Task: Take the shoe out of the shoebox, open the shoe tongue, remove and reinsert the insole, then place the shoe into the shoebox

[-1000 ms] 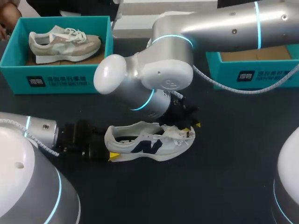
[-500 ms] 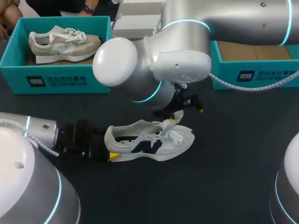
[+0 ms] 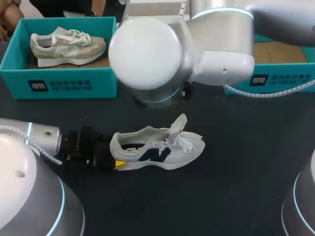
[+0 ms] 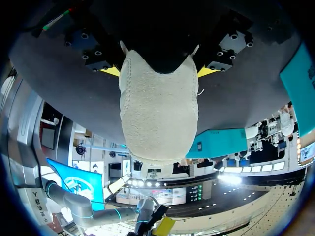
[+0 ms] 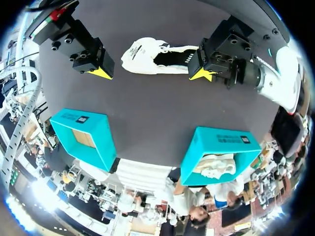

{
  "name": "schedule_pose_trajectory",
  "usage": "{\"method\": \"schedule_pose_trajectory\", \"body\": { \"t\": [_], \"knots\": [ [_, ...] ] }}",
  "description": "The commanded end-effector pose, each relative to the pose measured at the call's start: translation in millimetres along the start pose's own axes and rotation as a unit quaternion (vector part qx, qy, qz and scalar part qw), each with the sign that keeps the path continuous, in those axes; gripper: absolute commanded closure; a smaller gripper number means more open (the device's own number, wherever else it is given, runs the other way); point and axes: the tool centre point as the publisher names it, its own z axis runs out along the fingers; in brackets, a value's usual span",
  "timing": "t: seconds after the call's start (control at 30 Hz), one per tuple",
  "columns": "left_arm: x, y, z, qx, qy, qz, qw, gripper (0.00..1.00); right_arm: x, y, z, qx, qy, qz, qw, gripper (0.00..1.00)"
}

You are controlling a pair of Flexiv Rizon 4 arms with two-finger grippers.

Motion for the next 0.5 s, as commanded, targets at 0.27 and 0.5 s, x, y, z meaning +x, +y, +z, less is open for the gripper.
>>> {"method": "schedule_pose_trajectory", "body": {
  "t": [0.27,0.5],
  "knots": [
    [0.1,3.3,-0.9,-0.003,0.000,-0.001,1.000,1.00,22.7,-12.0,19.5,0.135,0.103,-0.302,0.938,0.00],
    [0.1,3.3,-0.9,-0.003,0.000,-0.001,1.000,1.00,33.5,-6.1,33.7,0.135,0.014,-0.427,0.894,0.00]
  ]
}}
